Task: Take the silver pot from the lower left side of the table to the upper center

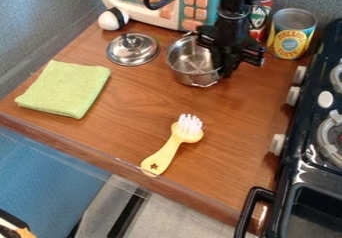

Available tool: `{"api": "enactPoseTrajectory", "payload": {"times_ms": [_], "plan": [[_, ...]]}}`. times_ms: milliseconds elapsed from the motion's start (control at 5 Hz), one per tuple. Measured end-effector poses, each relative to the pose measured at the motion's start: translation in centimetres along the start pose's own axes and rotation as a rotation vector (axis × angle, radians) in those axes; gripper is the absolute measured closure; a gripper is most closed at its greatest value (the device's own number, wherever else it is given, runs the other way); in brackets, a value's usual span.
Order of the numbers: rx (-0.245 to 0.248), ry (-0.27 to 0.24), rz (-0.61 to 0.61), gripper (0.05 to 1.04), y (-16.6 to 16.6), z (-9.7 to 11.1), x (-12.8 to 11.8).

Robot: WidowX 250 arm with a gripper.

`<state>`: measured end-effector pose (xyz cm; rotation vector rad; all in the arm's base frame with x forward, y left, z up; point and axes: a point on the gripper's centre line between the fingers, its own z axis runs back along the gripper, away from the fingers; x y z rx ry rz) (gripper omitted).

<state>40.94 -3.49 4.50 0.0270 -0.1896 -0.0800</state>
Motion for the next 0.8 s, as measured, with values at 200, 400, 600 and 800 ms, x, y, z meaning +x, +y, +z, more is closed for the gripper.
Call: {"api": "enactPoseTrajectory", "payload": {"times_ms": [200,400,600,800], "plan": [[0.038,0.024,0.002,0.537,0.6,0.6,-0.4],[0.069,-0.030,-0.013,0.230,1.2,3.7,0.1],[0.070,-0.027,-0.039,0.073,1.3,5.3,-1.3],[0.076,-0.014,-0.025,0.076,2.0,6.2,-2.5]]}}
